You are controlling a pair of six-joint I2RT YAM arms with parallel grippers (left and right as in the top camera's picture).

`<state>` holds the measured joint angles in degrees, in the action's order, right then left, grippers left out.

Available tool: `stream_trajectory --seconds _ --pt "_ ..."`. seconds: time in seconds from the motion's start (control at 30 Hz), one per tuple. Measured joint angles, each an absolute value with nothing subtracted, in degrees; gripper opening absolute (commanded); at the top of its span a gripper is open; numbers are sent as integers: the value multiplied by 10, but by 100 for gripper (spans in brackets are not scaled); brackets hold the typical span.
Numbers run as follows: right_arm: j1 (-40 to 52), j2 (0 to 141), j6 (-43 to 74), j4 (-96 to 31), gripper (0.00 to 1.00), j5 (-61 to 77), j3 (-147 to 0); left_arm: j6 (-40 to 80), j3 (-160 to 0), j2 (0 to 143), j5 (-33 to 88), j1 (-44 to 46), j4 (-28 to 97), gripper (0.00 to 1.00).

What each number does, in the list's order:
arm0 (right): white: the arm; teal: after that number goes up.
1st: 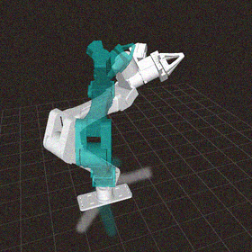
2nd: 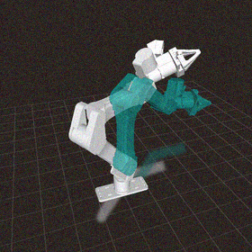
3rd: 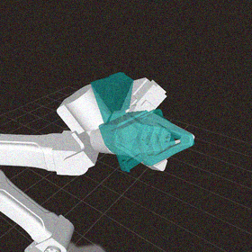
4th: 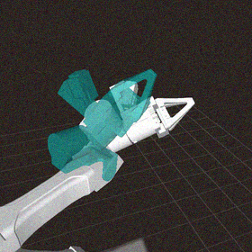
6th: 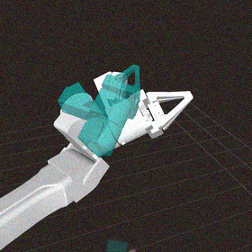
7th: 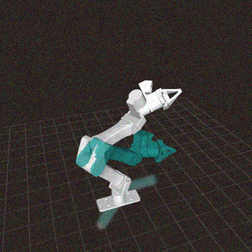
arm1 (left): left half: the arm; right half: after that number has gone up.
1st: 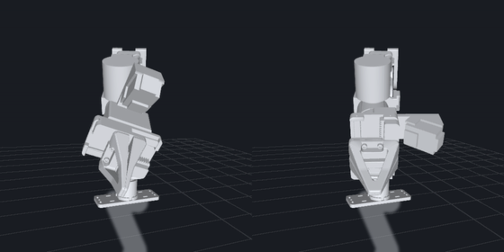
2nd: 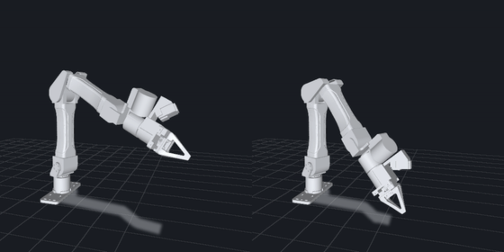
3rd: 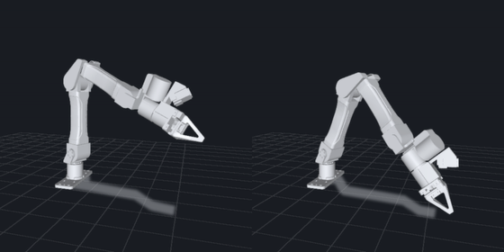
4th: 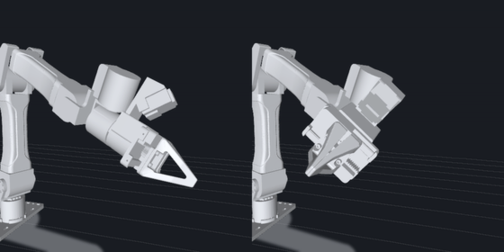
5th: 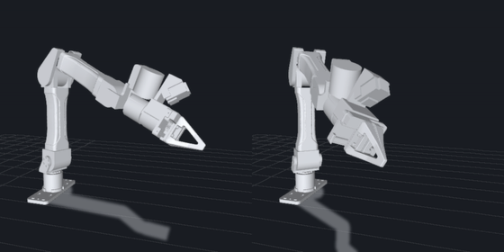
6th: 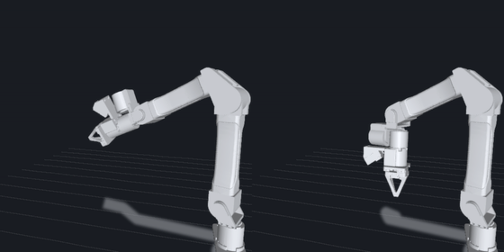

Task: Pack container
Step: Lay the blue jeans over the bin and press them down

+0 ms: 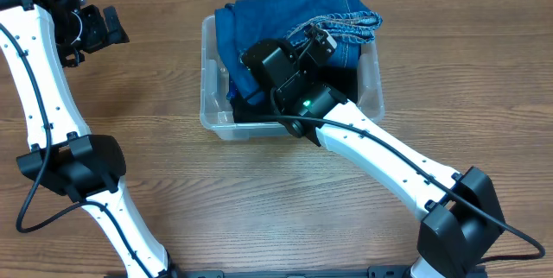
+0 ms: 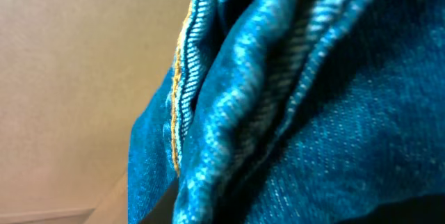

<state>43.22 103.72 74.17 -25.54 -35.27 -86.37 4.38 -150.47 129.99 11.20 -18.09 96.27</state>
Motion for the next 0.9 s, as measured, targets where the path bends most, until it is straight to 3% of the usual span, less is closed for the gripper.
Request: stream_trajectory --seconds 0.17,0.27,0.47,0.6,0.8,0.83,0.9 --pt "435 1037 741 -289 42 -314 -866 44 -1505 1300 112 -181 963 100" --pt "451 1037 741 -300 59 -317 -866 44 -1505 1300 112 -181 963 100" --pt "533 985 721 -328 77 -381 -869 44 -1505 1300 112 -181 963 100" --pt "551 937 623 -364 100 -416 -888 44 -1505 1300 112 -181 963 100" --pt "549 935 446 -403 99 -422 -889 44 -1505 1300 112 -181 963 100" --pt "547 935 402 -402 90 -409 -889 44 -1505 1300 112 -181 963 100" --pt "537 935 332 -400 80 -377 -889 44 -1505 1300 112 -181 963 100"
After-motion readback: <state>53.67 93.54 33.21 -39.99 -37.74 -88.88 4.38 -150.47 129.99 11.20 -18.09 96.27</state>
